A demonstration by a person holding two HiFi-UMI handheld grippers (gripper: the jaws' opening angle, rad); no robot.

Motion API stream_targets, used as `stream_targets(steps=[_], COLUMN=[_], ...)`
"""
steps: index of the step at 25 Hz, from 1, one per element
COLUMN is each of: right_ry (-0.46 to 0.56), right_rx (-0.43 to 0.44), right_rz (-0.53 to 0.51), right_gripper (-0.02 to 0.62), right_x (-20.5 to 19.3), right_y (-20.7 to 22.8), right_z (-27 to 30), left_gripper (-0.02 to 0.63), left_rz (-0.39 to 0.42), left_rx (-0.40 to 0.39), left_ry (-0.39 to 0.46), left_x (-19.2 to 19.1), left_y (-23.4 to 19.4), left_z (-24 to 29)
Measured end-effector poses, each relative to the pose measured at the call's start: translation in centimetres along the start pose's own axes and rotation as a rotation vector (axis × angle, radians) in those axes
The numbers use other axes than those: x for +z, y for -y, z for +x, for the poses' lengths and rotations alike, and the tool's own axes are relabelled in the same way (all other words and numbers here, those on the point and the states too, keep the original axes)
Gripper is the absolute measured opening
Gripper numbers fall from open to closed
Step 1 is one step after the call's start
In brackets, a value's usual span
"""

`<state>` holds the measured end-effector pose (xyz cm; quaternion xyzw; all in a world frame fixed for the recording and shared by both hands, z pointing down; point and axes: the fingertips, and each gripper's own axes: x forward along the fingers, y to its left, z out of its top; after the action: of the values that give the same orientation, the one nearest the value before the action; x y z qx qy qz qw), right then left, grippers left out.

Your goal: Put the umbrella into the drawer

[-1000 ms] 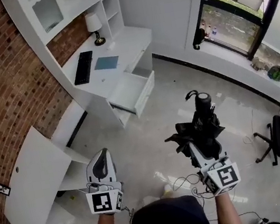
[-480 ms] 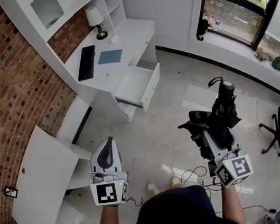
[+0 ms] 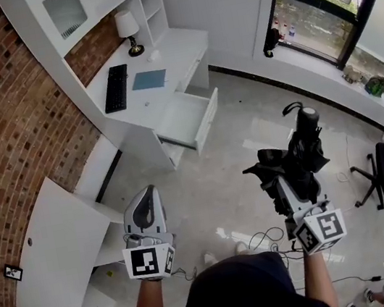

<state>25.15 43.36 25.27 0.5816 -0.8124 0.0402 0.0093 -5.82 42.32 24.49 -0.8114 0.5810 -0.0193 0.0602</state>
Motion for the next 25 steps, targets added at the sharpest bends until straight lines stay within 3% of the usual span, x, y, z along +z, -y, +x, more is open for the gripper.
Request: stream_targets(steps=[6, 14, 20, 25], right_ry=[-0.036, -0.121, -0.108, -0.099], right_rx=[-0.018, -0.031, -0.005, 0.057], right_rz=[-0.023, -0.039, -0.024, 0.034], right_gripper=[0.262, 0.264, 0.264, 0.262], right_x=[-0.4, -2.5, -4.1, -3.2], right_y=[-2.5, -3.6, -0.4, 3.9], right_z=[0.4, 3.0, 9.3, 18.3], left_gripper=[0.017, 0.017, 0.017, 0.017], left_rz=[-0.019, -0.077, -0.051, -0.012], left_rx=[-0.043, -0.09, -0.09, -0.055], left_ry=[0.012, -0.033, -0.052, -0.082], left_x=[-0.2, -3.3, -5.2, -4.4], left_y=[-1.9, -3.3, -3.6, -4.7], left_z=[-0.3, 2.2, 8.6, 17.1])
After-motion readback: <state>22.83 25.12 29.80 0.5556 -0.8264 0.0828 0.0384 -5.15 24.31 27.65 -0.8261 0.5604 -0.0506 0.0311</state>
